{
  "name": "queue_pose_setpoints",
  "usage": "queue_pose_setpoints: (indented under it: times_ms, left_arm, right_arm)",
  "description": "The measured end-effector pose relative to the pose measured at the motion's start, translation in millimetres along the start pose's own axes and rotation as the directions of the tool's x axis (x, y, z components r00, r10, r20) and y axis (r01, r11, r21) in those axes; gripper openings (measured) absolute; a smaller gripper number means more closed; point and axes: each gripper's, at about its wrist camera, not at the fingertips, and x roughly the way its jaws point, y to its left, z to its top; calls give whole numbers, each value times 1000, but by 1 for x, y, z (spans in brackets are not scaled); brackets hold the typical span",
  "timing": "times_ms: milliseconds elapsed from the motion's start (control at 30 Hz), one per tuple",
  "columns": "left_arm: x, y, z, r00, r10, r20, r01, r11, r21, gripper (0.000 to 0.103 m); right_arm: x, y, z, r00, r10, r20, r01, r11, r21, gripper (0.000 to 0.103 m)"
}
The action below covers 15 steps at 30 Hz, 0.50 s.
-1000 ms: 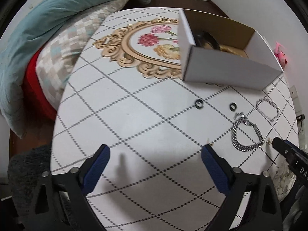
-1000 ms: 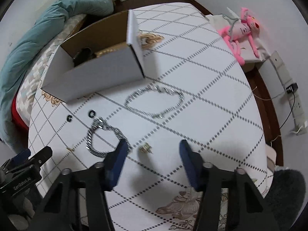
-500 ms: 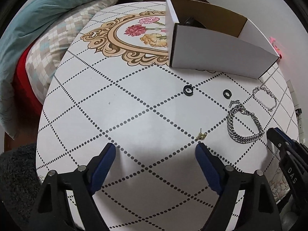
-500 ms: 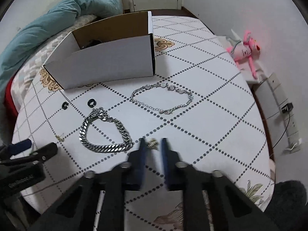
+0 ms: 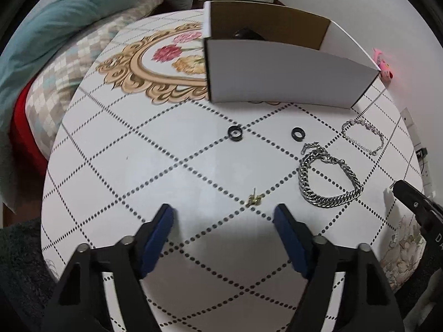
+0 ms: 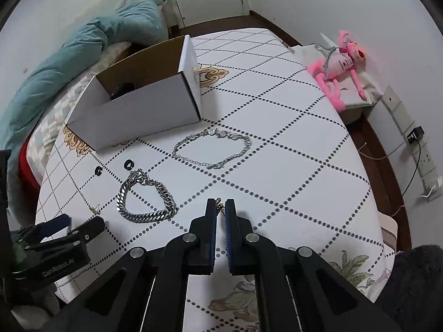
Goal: Organize jewelry
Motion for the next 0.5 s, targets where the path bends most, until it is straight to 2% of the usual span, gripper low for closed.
queue_pose_setpoints:
  times_ms: [67, 233, 333, 500]
  left_arm:
    - [-3, -4, 1, 1000, -3, 19, 3, 1000, 12, 43]
    - [-4, -12, 5, 999, -10, 34, 8, 999, 50, 15]
    - [-6, -16, 5, 999, -13, 39, 10, 998, 64, 6]
    - [-6, -14, 6, 999, -35, 39, 32, 998, 60, 6]
  right_arm:
    - [0, -1, 0, 1000, -2, -5, 2, 1000, 1, 6]
    - [0, -1, -1, 1000, -3, -5, 3, 1000, 0, 6]
    - [-1, -1, -1, 1000, 0, -1, 0, 1000, -2, 6]
    - [-8, 0, 1, 1000, 8, 15, -8, 1000, 1, 6]
